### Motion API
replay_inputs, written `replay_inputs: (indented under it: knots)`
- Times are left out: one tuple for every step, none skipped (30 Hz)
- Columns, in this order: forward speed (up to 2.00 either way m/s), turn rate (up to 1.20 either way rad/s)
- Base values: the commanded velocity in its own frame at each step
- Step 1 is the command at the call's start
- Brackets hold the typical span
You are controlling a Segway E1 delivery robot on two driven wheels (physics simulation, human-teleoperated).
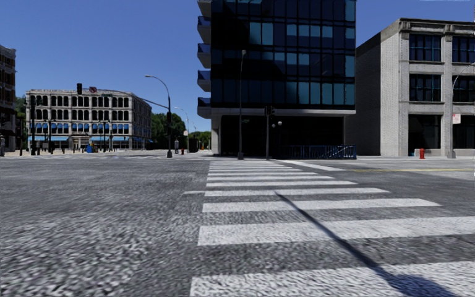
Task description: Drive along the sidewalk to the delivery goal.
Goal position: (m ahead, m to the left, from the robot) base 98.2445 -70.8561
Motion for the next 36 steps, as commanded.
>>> replay_inputs:
  knots:
    - [1.36,-0.26]
    - [1.34,-0.26]
    - [1.34,-0.26]
    - [1.33,-0.25]
    - [1.33,-0.11]
    - [1.33,0.00]
    - [1.33,0.00]
    - [1.33,0.00]
    - [1.33,0.00]
    - [1.33,0.00]
    - [1.33,0.00]
    - [1.33,0.00]
    - [1.33,0.00]
    - [1.34,0.00]
    - [1.45,0.00]
    - [1.60,0.00]
    - [2.00,0.00]
    - [2.00,0.00]
    - [2.00,0.00]
    - [2.00,0.00]
    - [2.00,0.00]
    - [2.00,0.00]
    - [2.00,0.00]
    - [2.00,0.00]
    - [2.00,0.00]
    - [2.00,0.00]
    - [2.00,0.00]
    - [2.00,0.00]
    - [2.00,0.00]
    - [2.00,0.00]
    - [2.00,0.00]
    - [2.00,0.00]
    - [2.00,0.00]
    - [2.00,0.00]
    - [2.00,0.00]
    - [2.00,0.00]
